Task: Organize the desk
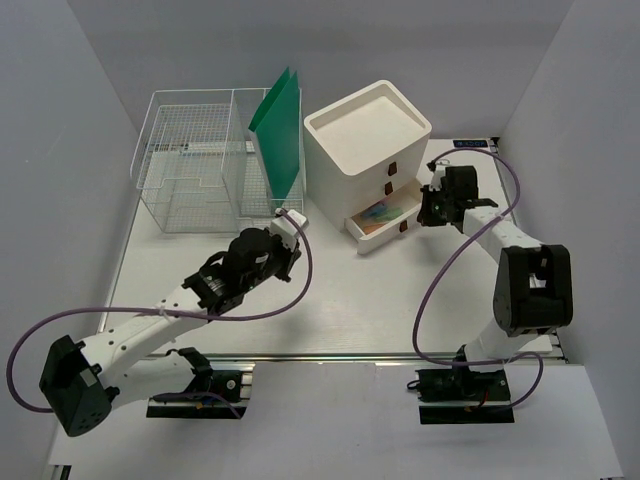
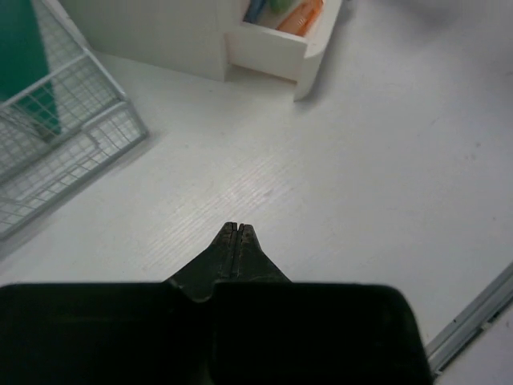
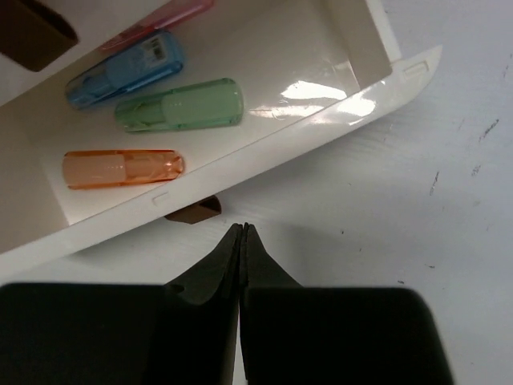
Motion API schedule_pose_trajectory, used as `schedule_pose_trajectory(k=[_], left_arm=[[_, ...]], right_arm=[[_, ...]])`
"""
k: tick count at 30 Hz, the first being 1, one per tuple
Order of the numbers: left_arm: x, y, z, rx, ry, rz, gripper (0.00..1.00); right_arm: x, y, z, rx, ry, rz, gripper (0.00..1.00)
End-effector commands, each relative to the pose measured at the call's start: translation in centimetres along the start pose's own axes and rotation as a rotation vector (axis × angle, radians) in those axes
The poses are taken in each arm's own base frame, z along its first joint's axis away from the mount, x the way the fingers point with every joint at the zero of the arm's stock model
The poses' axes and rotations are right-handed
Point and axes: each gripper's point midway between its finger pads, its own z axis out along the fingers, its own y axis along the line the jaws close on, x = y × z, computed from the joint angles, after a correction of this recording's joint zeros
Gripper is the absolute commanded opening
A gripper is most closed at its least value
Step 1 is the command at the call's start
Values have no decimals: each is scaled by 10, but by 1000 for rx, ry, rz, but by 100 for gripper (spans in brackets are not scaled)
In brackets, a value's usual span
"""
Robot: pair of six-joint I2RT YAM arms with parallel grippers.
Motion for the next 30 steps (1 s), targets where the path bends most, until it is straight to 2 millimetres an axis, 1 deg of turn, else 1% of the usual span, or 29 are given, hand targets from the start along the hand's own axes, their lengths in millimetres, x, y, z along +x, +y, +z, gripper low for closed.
schedule_pose_trajectory(k=[1, 4, 5, 6, 8, 10, 12, 14, 18, 19, 24, 25, 26, 28, 30], left_arm=[[-21, 18, -13, -87, -80, 6, 0], [-24, 23, -19, -114, -106, 9, 0], [-23, 28, -20, -143, -107, 7, 0], [-27, 31, -23, -154, -125, 8, 0], [-27, 34, -25, -175, -130, 6, 0], [-27, 35, -26, -180, -139, 6, 0], [-28, 36, -27, -182, -141, 4, 0], [-26, 36, -25, -186, -133, 6, 0], [-25, 36, -25, -186, -133, 8, 0], [-25, 36, -25, -185, -131, 8, 0], [-25, 38, -25, -195, -131, 9, 0], [-24, 38, -25, -197, -131, 9, 0], [-24, 39, -25, -198, -131, 9, 0], [-24, 38, -25, -194, -133, 9, 0], [-24, 38, -25, -192, -137, 8, 0]], right_arm=[[-21, -12, 3, 111, -63, 91, 0], [-23, -6, 14, 93, -49, 151, 0], [-18, -4, 21, 83, -25, 166, 0], [-21, -2, 23, 74, -22, 190, 0], [-17, -1, 28, 60, -13, 216, 0], [-18, 2, 31, 35, -35, 249, 0], [-13, 5, 35, 22, -34, 279, 0], [-6, 13, 40, -30, -17, 313, 0], [1, 22, 43, -86, -16, 340, 0], [-8, 25, 44, -118, -50, 336, 0], [-16, 35, 49, -204, -54, 377, 0], [-14, 36, 53, -218, -42, 385, 0], [-19, 36, 54, -225, -53, 389, 0], [-18, 36, 59, -234, -44, 410, 0], [-25, 34, 62, -237, -59, 415, 0]])
